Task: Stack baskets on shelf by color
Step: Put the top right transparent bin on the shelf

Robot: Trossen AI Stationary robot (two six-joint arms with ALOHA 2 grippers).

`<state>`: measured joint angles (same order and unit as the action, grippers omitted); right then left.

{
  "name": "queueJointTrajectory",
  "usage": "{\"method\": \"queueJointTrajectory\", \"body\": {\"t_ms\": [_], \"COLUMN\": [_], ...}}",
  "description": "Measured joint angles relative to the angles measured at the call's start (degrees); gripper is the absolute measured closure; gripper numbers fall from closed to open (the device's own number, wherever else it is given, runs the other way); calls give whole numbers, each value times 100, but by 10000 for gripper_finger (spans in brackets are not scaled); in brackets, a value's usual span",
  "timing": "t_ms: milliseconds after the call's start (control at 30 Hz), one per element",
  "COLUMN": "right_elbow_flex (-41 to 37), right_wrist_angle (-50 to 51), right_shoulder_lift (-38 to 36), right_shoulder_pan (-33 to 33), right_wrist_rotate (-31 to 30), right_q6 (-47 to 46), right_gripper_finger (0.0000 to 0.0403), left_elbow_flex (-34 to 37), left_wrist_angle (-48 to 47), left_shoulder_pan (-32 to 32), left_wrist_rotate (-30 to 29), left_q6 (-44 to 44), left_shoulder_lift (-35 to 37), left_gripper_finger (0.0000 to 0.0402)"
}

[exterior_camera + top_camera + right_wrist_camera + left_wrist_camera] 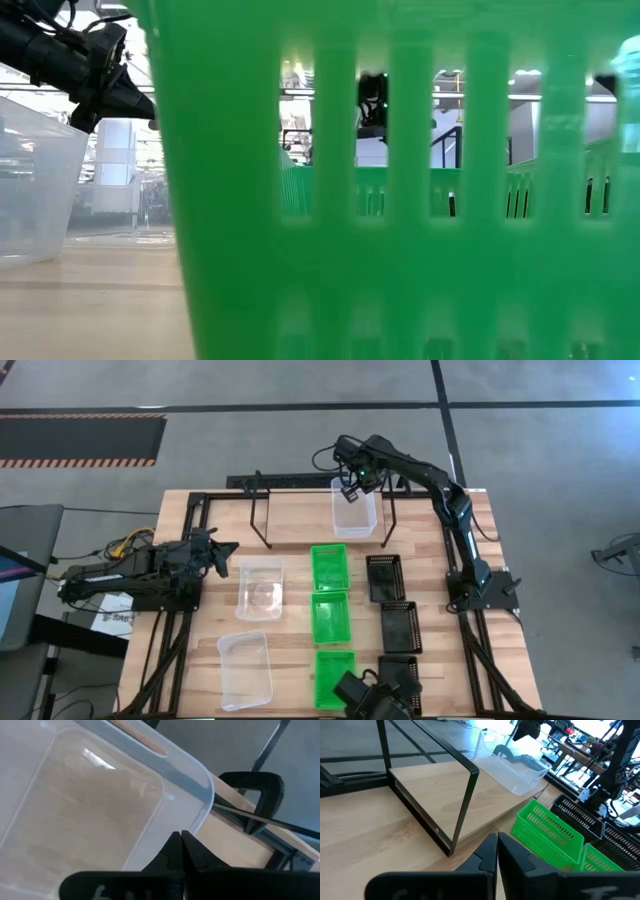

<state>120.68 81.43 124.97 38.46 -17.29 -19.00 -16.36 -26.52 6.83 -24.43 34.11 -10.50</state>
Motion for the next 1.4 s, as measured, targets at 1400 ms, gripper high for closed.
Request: {"method": "queueJointTrajectory", "body": {"t_ms": [1400], "right_elbow_flex": [-326], "right_wrist_angle": [861], "right_shoulder_lift": [-55], "right_shoulder_pan": [-1561], "right_wrist_rotate": [680], "right_q6": [-299], "right_gripper_finger": [403], "left_elbow_flex": [0], "left_wrist_angle": [2], "left_shoulder_pan": [0], "left_wrist_rotate": [66], "left_q6": [-2], "left_shoulder_lift": [2], "left_gripper_finger": [401]}}
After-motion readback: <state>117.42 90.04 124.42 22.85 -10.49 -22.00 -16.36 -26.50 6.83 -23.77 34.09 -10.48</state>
